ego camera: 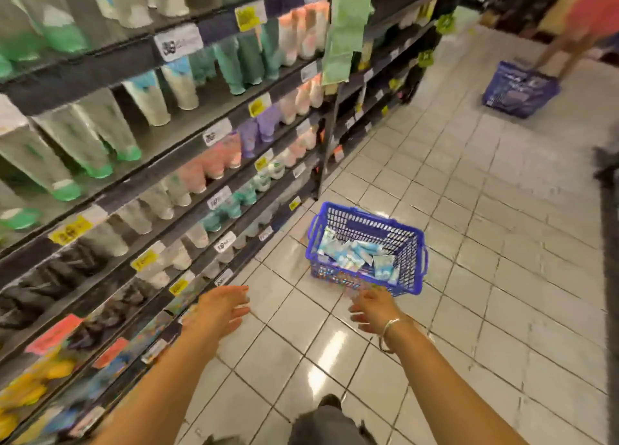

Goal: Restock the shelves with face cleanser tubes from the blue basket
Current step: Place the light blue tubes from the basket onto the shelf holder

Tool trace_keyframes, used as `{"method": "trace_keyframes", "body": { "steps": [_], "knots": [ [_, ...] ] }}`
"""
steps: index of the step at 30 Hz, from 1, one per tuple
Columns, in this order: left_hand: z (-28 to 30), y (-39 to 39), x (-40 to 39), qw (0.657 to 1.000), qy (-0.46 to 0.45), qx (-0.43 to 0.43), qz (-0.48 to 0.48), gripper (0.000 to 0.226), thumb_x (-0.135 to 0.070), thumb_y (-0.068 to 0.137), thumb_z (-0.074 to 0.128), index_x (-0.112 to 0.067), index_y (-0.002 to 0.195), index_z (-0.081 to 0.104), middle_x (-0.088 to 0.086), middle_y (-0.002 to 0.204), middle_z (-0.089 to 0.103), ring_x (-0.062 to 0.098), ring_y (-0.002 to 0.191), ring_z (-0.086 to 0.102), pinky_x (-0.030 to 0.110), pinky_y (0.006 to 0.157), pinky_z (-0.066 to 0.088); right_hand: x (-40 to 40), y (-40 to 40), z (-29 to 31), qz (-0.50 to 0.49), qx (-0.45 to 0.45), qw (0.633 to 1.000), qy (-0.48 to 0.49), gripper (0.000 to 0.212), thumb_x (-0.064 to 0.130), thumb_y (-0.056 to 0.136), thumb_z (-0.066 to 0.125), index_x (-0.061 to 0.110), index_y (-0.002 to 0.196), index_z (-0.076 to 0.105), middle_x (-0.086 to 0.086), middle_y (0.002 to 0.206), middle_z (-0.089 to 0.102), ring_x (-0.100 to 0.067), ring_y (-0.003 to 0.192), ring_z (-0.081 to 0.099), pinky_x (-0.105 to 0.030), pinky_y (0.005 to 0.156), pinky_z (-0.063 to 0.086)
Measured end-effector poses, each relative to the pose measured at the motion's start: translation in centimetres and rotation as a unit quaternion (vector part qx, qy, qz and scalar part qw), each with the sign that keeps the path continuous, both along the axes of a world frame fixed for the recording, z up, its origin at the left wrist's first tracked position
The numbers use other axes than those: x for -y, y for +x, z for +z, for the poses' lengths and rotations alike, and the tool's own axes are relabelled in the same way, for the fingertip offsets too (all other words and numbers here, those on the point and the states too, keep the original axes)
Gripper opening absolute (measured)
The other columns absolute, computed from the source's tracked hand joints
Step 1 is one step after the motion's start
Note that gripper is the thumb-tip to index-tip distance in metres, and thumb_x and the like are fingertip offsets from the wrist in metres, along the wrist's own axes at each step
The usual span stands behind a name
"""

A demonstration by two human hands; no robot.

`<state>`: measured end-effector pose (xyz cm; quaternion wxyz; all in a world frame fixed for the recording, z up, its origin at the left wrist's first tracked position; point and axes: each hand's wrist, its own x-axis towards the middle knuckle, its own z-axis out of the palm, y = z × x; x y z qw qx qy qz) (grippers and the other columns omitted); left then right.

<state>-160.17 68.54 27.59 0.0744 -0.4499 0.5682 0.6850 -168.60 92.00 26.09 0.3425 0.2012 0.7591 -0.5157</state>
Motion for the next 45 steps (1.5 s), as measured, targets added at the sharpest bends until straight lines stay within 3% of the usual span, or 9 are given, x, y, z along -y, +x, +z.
{"method": "trace_keyframes", "body": {
  "steps": [8, 11, 16, 22, 27, 36, 38, 40, 45],
  "knots": [
    [-1.9, -13.0, -11.6, 0.999, 0.008, 0.011, -0.045, 0.014, -0.01, 0.089, 0.055, -0.018, 0.083, 0.064, 0.001, 0.081, 0.067, 0.014, 0.073, 0.062, 0.025, 0.062, 0.046, -13.8, -9.4, -3.1, -0.135, 0.036, 0.99, -0.023, 0.018, 0.01, 0.092, 0.049, 0.014, 0.075, 0.051, -0.006, 0.063, 0.051, -0.011, 0.041, 0.049, -0.015, 0.041, 0.035],
    [-2.8, -16.1, -14.5, 0.997, 0.018, 0.034, -0.06, 0.013, -0.009, 0.089, 0.055, -0.016, 0.086, 0.065, 0.001, 0.081, 0.067, 0.013, 0.071, 0.062, 0.024, 0.06, 0.045, -16.6, -11.7, -4.4, -0.172, 0.064, 0.983, -0.016, 0.013, 0.009, 0.091, 0.05, 0.012, 0.079, 0.052, -0.007, 0.066, 0.054, -0.015, 0.05, 0.051, -0.017, 0.046, 0.039],
    [-4.3, -25.0, -16.3, 0.991, 0.025, 0.047, -0.12, 0.012, -0.007, 0.089, 0.055, -0.015, 0.092, 0.064, 0.003, 0.087, 0.065, 0.016, 0.079, 0.061, 0.025, 0.066, 0.046, -17.8, -19.1, -6.7, -0.208, 0.067, 0.976, -0.018, 0.02, 0.01, 0.092, 0.051, 0.012, 0.072, 0.054, -0.007, 0.067, 0.057, -0.018, 0.057, 0.053, -0.024, 0.057, 0.04],
    [-7.9, -35.8, -16.6, 0.974, 0.01, 0.09, -0.207, 0.014, -0.006, 0.086, 0.058, -0.011, 0.098, 0.063, 0.007, 0.089, 0.065, 0.019, 0.081, 0.06, 0.027, 0.068, 0.047, -17.8, -26.1, -10.8, -0.261, 0.105, 0.959, 0.02, 0.011, 0.009, 0.091, 0.049, 0.01, 0.083, 0.055, -0.007, 0.068, 0.057, -0.017, 0.059, 0.054, -0.024, 0.058, 0.041],
    [-12.2, -45.8, -16.6, 0.966, 0.005, 0.105, -0.237, 0.01, -0.006, 0.088, 0.055, -0.011, 0.095, 0.061, 0.003, 0.079, 0.063, 0.015, 0.07, 0.058, 0.025, 0.066, 0.044, -17.0, -34.4, -14.7, -0.268, 0.112, 0.956, 0.039, 0.02, 0.01, 0.093, 0.046, 0.013, 0.075, 0.054, -0.006, 0.066, 0.055, -0.016, 0.057, 0.054, -0.023, 0.054, 0.041],
    [-26.8, -54.0, -18.3, 0.955, 0.032, 0.176, -0.238, 0.016, -0.001, 0.089, 0.054, -0.011, 0.077, 0.056, 0.005, 0.065, 0.057, 0.013, 0.052, 0.054, 0.017, 0.047, 0.043, -19.0, -41.8, -29.5, -0.201, 0.134, 0.96, 0.139, 0.033, 0.0, 0.09, 0.047, 0.013, 0.059, 0.051, 0.005, 0.036, 0.049, -0.013, 0.039, 0.046, -0.014, 0.035, 0.035],
    [-31.8, -55.3, -18.9, 0.954, 0.021, 0.187, -0.233, 0.02, 0.003, 0.089, 0.054, -0.01, 0.073, 0.055, 0.003, 0.056, 0.058, 0.01, 0.044, 0.053, 0.016, 0.045, 0.041, -19.3, -42.9, -34.2, -0.149, 0.13, 0.969, 0.149, 0.032, 0.004, 0.092, 0.047, 0.017, 0.064, 0.055, 0.001, 0.052, 0.06, -0.017, 0.054, 0.057, -0.022, 0.053, 0.049],
    [-37.1, -55.4, -19.6, 0.948, 0.022, 0.203, -0.244, 0.022, 0.004, 0.088, 0.053, -0.011, 0.072, 0.056, 0.002, 0.054, 0.057, 0.009, 0.042, 0.053, 0.015, 0.043, 0.041, -19.3, -44.0, -39.2, -0.079, 0.121, 0.977, 0.154, 0.02, 0.006, 0.093, 0.046, 0.009, 0.086, 0.065, -0.015, 0.09, 0.066, -0.027, 0.088, 0.062, -0.037, 0.084, 0.05],
    [-50.6, -56.3, -22.0, 0.933, 0.011, 0.219, -0.284, 0.013, -0.008, 0.089, 0.056, -0.017, 0.081, 0.061, 0.007, 0.078, 0.062, 0.02, 0.072, 0.058, 0.03, 0.068, 0.048, -19.3, -46.4, -52.3, -0.006, 0.102, 0.978, 0.182, 0.026, 0.018, 0.096, 0.043, -0.001, 0.099, 0.06, -0.019, 0.101, 0.063, -0.034, 0.096, 0.059, -0.042, 0.086, 0.047]
  ]
}}
